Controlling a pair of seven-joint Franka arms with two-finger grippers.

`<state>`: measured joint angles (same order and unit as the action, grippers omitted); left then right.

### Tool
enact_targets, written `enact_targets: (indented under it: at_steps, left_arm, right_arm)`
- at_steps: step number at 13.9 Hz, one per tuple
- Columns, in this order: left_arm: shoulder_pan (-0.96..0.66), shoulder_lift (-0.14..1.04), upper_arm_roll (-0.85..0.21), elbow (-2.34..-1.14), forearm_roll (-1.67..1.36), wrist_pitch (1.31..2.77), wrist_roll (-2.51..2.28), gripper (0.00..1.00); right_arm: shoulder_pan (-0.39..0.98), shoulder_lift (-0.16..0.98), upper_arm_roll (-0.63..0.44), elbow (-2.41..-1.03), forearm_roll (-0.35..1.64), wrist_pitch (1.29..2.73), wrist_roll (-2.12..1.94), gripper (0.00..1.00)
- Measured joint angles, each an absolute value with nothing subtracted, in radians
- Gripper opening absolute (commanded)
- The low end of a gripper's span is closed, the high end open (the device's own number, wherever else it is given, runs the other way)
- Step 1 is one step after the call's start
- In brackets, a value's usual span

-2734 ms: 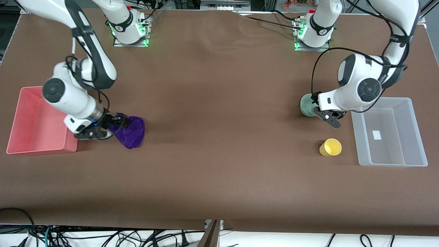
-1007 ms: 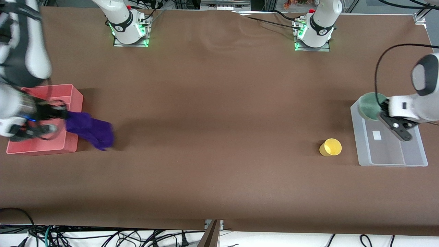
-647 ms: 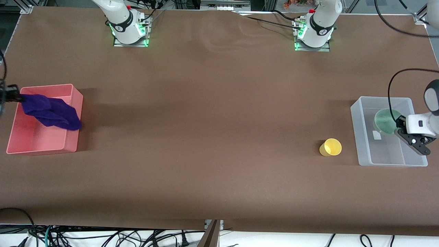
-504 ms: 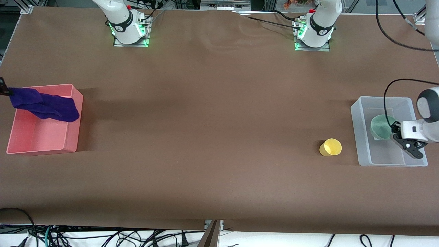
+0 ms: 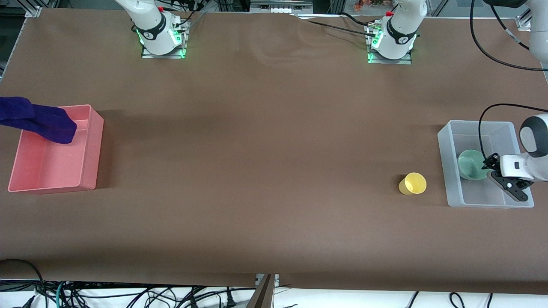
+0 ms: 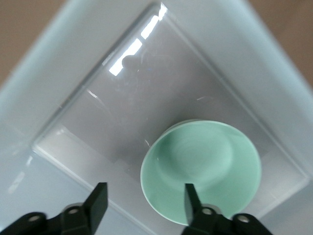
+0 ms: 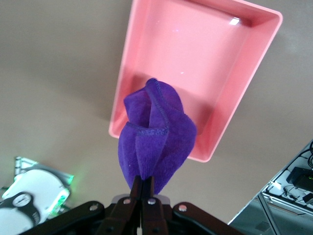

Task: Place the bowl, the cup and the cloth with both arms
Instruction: 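Release the cloth in the pink bin while the left gripper reaches the cup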

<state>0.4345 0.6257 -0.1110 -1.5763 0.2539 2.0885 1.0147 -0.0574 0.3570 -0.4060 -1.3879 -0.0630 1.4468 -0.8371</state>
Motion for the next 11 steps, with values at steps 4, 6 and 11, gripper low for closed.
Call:
enact_targets:
  at_steps: [4, 6, 11]
  left_arm:
    - [0.428, 0.493, -0.271, -1.555, 0.252, 1.963, 0.886, 1.00]
    - [0.407, 0.475, -0.330, -1.556, 0.252, 1.945, 0.742, 1.00]
    - [0.332, 0.616, -0.339, -1.585, 0.240, 2.065, 0.514, 0.97]
  right_arm:
    - [-0.083, 0.440, -0.407, -1.443, -0.042, 1.548, -0.851, 0.00]
    - [-0.083, 0.465, -0.407, -1.485, -0.026, 1.621, -0.851, 0.41]
    - [-0.085, 0.466, -0.407, -1.541, 0.005, 1.691, -0.851, 1.00]
